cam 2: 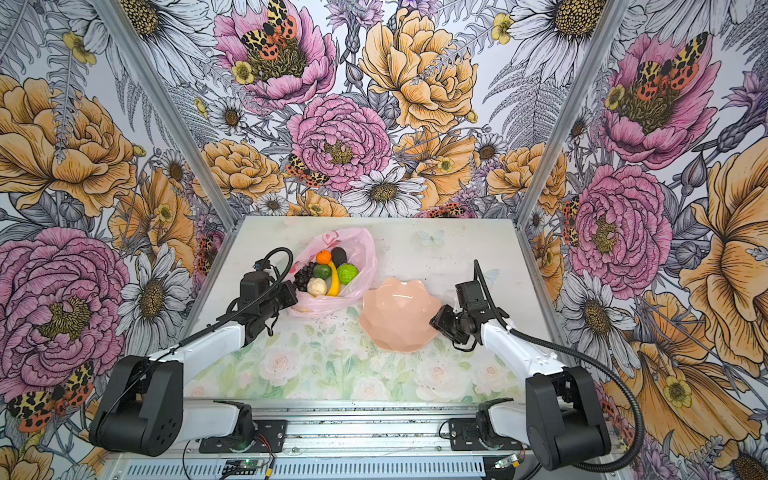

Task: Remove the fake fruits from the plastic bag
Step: 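Release the peach bowl beside the bag and raise the right gripper, then reach the right gripper into the bag mouth toward the green textured fruit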

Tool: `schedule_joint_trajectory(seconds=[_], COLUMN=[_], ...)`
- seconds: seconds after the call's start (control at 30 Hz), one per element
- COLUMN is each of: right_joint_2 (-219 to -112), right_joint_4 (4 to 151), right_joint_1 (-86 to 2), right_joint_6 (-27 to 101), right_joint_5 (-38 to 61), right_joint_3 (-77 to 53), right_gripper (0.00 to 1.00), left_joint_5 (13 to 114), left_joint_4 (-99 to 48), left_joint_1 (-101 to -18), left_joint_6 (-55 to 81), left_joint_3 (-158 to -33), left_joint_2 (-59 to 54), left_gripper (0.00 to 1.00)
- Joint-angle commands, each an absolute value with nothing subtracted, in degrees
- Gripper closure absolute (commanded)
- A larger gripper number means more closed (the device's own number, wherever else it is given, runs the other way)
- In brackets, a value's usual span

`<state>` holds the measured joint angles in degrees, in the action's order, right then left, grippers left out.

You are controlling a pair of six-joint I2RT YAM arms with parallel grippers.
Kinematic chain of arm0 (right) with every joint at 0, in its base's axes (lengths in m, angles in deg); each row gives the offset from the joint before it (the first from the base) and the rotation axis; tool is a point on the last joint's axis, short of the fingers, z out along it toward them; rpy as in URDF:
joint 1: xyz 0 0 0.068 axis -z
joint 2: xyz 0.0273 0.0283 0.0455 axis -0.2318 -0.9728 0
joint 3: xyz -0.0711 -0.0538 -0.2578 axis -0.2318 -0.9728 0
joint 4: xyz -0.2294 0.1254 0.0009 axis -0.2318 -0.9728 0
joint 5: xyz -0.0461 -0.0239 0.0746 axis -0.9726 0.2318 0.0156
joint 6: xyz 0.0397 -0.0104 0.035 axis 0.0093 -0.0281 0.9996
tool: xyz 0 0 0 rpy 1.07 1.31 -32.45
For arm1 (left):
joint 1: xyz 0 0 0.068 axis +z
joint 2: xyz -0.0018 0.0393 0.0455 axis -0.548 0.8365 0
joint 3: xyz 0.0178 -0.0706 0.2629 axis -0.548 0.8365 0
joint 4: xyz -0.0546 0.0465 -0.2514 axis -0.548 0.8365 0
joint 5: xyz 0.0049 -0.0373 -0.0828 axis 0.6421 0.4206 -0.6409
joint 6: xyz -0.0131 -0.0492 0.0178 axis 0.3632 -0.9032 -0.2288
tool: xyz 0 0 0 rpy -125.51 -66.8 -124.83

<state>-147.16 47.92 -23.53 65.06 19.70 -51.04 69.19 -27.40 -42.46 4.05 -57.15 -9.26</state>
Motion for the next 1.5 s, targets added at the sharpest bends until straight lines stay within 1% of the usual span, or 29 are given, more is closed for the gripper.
schedule_joint_trajectory(seconds=[0.0, 0.13, 0.2, 0.3, 0.4, 0.53, 0.67, 0.73, 0.87, 0.97, 1.13, 1.4, 1.43, 1.47], right_joint_2=[-143.0, -140.3, -139.8, -141.7, -144.7, -152.5, -161.2, -165.6, -175.2, -181.9, -190.7, -200.5, -201.5, -202.5], right_joint_4=[44.9, 43.2, 43.5, 44.7, 47.5, 49.1, 50.6, 51.1, 51.6, 51.5, 51.4, 51.4, 51.4, 51.3], right_joint_1=[-23.1, -23.3, -23.5, -25.0, -29.4, -35.6, -42.6, -45.7, -50.2, -51.7, -52.9, -52.8, -52.7, -52.6], right_joint_6=[65.5, 64.4, 63.5, 62.6, 61.5, 59.5, 58.2, 57.3, 56.0, 55.5, 54.3, 53.7, 53.5, 53.4], right_joint_5=[11.6, 5.3, 3.4, 2.3, 0.0, -1.5, -2.1, -2.4, -1.7, -0.1, 1.3, 2.4, 3.0, 3.2], right_joint_3=[-47.8, -43.8, -41.3, -35.7, -30.5, -23.4, -16.7, -13.3, -6.0, -0.9, 6.3, 13.8, 14.6, 15.5], right_gripper=[0.47, 0.44, 0.38, 0.34, 0.31, 0.31, 0.30, 0.30, 0.29, 0.29, 0.29, 0.28, 0.23, 0.21], left_joint_5=[68.4, 68.3, 68.3, 66.6, 64.8, 64.0, 66.6, 66.3, 67.0, 66.5, 67.5, 67.7, 67.7, 67.7], left_joint_4=[-29.4, -29.4, -28.7, -28.5, -29.2, -28.4, -24.5, -24.9, -25.5, -25.3, -25.0, -25.3, -25.3, -25.2], left_joint_1=[-41.9, -41.7, -41.6, -41.4, -40.8, -40.0, -39.6, -39.1, -39.6, -39.9, -40.1, -40.3, -40.3, -40.3], left_joint_6=[3.2, 2.7, 2.0, 0.3, -1.5, -2.7, -1.1, -1.0, -0.8, -0.4, -0.4, -0.5, -0.6, -0.5], left_joint_3=[-56.4, -55.5, -55.1, -53.8, -52.0, -49.7, -48.8, -48.1, -48.6, -49.6, -49.6, -49.5, -49.5, -49.5], left_joint_2=[-9.5, -10.1, -10.3, -10.4, -10.5, -12.6, -16.8, -18.1, -16.8, -15.1, -15.3, -15.5, -15.5, -15.5], left_gripper=[1.00, 1.00, 1.00, 1.00, 1.00, 1.00, 1.00, 1.00, 1.00, 1.00, 1.00, 1.00, 1.00, 1.00])
